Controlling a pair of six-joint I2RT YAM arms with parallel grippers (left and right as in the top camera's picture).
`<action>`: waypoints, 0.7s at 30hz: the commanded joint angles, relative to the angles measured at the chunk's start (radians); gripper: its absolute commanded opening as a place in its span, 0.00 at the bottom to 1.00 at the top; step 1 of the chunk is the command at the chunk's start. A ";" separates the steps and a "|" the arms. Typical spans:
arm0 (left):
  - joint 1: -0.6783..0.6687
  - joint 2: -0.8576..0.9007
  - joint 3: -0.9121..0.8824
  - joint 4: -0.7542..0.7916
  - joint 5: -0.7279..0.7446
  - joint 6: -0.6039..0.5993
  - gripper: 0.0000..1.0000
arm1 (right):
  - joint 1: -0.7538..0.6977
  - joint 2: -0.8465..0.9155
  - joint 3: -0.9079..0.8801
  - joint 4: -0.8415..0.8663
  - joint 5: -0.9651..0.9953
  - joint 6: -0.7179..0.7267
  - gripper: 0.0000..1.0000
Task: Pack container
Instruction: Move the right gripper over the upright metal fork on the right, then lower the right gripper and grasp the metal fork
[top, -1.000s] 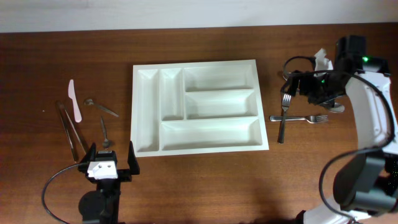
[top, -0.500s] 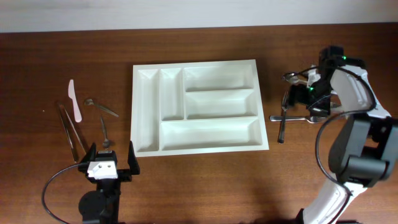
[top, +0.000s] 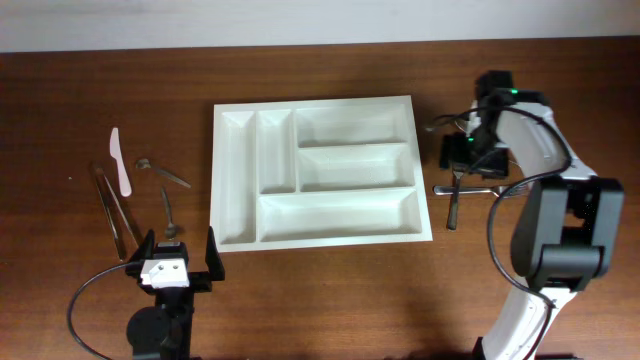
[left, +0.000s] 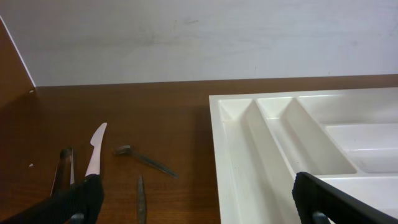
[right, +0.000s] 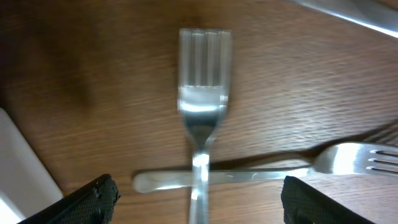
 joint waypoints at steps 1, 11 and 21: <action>0.005 -0.006 -0.006 0.000 0.000 0.015 0.99 | 0.027 0.032 0.018 0.008 0.101 0.078 0.86; 0.005 -0.006 -0.006 0.000 0.000 0.015 0.99 | 0.020 0.098 0.011 0.010 0.135 0.164 0.83; 0.005 -0.006 -0.006 0.000 0.000 0.015 0.99 | 0.020 0.098 0.011 0.013 0.106 0.231 0.60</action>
